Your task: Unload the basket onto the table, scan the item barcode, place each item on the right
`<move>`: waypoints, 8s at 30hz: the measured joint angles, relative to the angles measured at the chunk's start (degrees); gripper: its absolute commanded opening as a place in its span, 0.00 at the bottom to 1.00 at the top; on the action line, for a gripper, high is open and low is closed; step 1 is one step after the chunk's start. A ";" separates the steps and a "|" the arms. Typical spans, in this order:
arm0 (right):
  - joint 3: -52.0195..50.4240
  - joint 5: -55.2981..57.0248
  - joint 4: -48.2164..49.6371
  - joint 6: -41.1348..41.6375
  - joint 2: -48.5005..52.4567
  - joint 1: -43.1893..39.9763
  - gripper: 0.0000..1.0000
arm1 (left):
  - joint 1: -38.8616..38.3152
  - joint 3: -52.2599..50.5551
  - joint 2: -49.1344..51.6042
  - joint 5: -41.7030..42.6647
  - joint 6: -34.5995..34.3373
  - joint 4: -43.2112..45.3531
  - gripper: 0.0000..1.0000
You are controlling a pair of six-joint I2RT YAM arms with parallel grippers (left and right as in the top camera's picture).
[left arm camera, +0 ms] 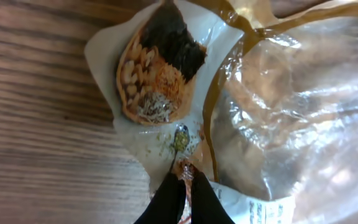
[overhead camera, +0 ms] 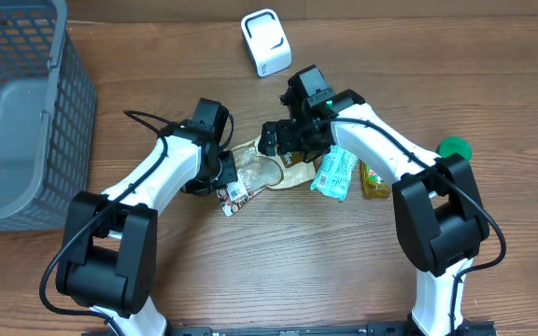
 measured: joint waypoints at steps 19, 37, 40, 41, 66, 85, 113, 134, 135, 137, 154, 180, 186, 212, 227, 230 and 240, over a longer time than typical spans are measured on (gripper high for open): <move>-11.30 -13.66 20.61 4.98 -0.07 2.45 1.00 | 0.00 -1.90 0.00 -0.76 0.00 1.40 0.04; -12.57 -21.11 22.93 8.61 0.00 3.58 0.78 | 0.00 -2.12 0.00 -1.46 0.00 1.62 0.04; -12.59 -21.81 23.76 8.76 0.00 3.93 0.69 | 0.02 -2.12 0.00 -1.66 0.00 1.62 0.04; -12.59 -21.97 24.22 8.79 0.00 4.17 0.65 | 0.02 -2.12 0.00 -1.73 0.00 1.62 0.04; -12.66 -20.63 25.40 10.64 0.00 6.19 0.13 | 0.07 -2.40 0.00 -2.36 0.00 1.57 0.04; -12.68 -23.12 19.80 3.26 0.00 4.92 0.07 | 9.51 9.57 -7.34 -2.05 4.68 -4.35 0.34; -12.68 -23.28 16.87 -2.60 0.00 3.45 0.07 | 16.59 10.01 -8.00 -6.14 6.60 -4.50 1.00; -12.68 -23.23 16.83 -2.80 0.00 3.43 0.08 | 16.59 10.01 -8.00 -6.14 6.60 -4.50 0.99; -12.68 -23.26 16.83 -2.82 0.00 3.43 0.08 | 16.59 10.01 -8.00 -6.14 6.60 -4.50 0.99; -12.68 -23.26 16.85 -2.80 0.00 3.43 0.08 | 16.59 10.01 -8.00 -6.14 6.60 -4.50 1.00; -12.68 -23.26 16.85 -2.89 0.00 3.43 0.08 | 16.59 10.01 -8.00 -6.14 6.60 -4.50 0.99; -12.68 -21.77 16.61 -2.47 0.02 3.43 0.04 | 16.59 10.01 -8.00 -6.16 6.60 -4.50 0.99; -11.54 -21.57 14.43 -1.60 0.00 3.43 0.04 | 16.59 10.01 -8.00 -6.14 6.60 -4.50 0.99; -5.99 -24.35 5.90 -7.28 -10.45 2.67 0.04 | 16.59 10.01 -8.00 -6.16 6.62 -4.48 0.99; -6.60 -9.84 3.45 -7.82 -10.45 2.67 0.04 | 16.59 10.01 -8.00 -6.16 6.75 -4.48 0.99; -7.06 -5.81 5.42 -9.60 -10.45 2.67 0.04 | 16.59 10.01 -8.00 -6.16 6.75 -4.48 1.00; 5.35 -0.55 4.02 -12.61 -10.43 1.53 0.04 | 16.59 10.01 -8.00 -6.16 6.75 -4.46 0.99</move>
